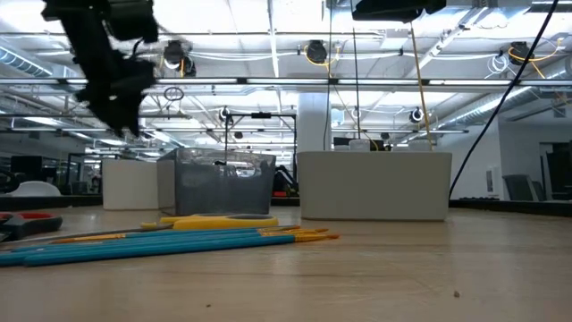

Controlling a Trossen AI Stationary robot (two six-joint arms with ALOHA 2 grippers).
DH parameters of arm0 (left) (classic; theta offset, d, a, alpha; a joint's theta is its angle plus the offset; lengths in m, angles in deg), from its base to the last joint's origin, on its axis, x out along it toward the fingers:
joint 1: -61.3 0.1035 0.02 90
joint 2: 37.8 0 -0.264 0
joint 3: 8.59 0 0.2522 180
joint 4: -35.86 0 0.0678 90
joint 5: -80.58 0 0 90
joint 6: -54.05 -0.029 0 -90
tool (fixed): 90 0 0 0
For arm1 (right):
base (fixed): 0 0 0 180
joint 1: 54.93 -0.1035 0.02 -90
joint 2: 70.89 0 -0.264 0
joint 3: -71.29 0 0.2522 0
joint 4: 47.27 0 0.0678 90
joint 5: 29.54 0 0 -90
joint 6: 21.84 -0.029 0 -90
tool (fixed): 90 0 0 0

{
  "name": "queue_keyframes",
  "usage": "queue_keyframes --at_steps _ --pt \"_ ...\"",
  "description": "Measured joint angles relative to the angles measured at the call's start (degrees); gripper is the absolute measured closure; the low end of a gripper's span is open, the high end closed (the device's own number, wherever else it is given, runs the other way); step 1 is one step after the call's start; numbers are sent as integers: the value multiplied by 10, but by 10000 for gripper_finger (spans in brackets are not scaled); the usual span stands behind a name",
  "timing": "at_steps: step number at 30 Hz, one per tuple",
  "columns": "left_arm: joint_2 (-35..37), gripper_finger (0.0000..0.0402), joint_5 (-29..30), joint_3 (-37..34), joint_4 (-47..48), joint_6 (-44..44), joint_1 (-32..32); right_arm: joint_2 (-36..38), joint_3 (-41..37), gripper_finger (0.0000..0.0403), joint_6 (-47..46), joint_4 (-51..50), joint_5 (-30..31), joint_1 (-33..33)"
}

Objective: Pick & Place Paint Supplies
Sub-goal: Put the red scissors into the white bin

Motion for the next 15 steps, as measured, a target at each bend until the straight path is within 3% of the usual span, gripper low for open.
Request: queue_keyframes --at_steps 5,8,15 --pt "30 119 2 -53 52 102 -9 0 0 257 0 1 0 0" --pt "54 119 -52 -77 48 116 -36 0 0 257 0 1 0 -2" --pt "77 119 -141 -68 53 177 -197 0 0 257 -10 2 1 -8"
